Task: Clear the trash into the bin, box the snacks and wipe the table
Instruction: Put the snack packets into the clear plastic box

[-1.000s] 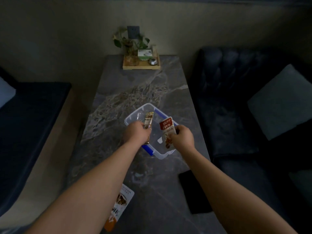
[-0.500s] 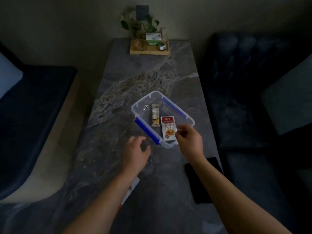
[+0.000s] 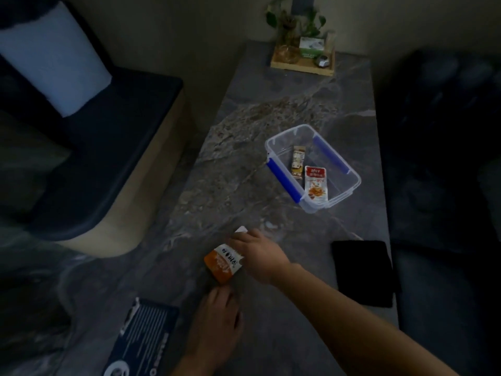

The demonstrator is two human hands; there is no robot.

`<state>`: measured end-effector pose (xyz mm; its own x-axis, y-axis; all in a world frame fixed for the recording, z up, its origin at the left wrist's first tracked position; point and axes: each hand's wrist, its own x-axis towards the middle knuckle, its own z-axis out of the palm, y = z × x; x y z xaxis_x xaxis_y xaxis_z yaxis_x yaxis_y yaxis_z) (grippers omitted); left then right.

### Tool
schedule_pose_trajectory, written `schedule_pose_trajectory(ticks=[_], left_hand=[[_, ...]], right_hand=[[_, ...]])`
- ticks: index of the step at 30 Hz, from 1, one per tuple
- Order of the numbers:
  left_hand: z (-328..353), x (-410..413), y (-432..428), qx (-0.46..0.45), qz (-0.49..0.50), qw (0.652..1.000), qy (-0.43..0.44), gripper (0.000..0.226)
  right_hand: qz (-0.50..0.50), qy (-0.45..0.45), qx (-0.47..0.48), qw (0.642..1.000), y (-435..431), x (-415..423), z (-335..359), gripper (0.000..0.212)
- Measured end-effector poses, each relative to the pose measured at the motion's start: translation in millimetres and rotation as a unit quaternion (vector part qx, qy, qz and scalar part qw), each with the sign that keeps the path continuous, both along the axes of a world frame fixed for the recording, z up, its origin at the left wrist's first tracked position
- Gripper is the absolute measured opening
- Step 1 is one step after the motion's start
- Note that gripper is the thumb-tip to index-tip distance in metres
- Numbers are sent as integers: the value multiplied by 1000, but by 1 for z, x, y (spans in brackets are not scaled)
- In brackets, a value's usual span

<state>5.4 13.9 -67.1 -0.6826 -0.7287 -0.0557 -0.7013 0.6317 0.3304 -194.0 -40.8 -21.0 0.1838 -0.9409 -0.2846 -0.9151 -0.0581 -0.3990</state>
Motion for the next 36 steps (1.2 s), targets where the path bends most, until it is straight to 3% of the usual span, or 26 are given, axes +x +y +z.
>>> schedule_pose_trajectory(ticks=[5, 12, 17, 22, 25, 29, 34, 36], left_hand=[[-5, -4, 4, 3, -11, 1000, -13, 34], [-18, -14, -5, -7, -24, 1000, 0, 30], [-29, -28, -10, -36, -25, 999, -20, 35], [-33, -57, -21, -31, -1, 999, -25, 48], [-36, -65, -23, -28, 11, 999, -39, 58], [-38, -66, -21, -33, 10, 998, -49, 60], [-40, -66, -21, -28, 11, 999, -40, 60], [-40, -65, -21, -27, 10, 999, -34, 59]], right_hand=[[66, 93, 5, 993, -6, 9, -14, 67], [84, 138, -123, 979, 40, -19, -30, 31], [-32, 87, -224, 970, 80, -47, -33, 22], [-171, 49, -222, 959, 101, -73, -11, 26], [-311, -30, -216, 925, 102, -85, 14, 23], [-483, -164, -162, 845, 84, -104, 56, 19], [-599, -275, -178, 731, 40, -138, 82, 23], [-618, -299, -181, 704, 19, -154, 83, 26]])
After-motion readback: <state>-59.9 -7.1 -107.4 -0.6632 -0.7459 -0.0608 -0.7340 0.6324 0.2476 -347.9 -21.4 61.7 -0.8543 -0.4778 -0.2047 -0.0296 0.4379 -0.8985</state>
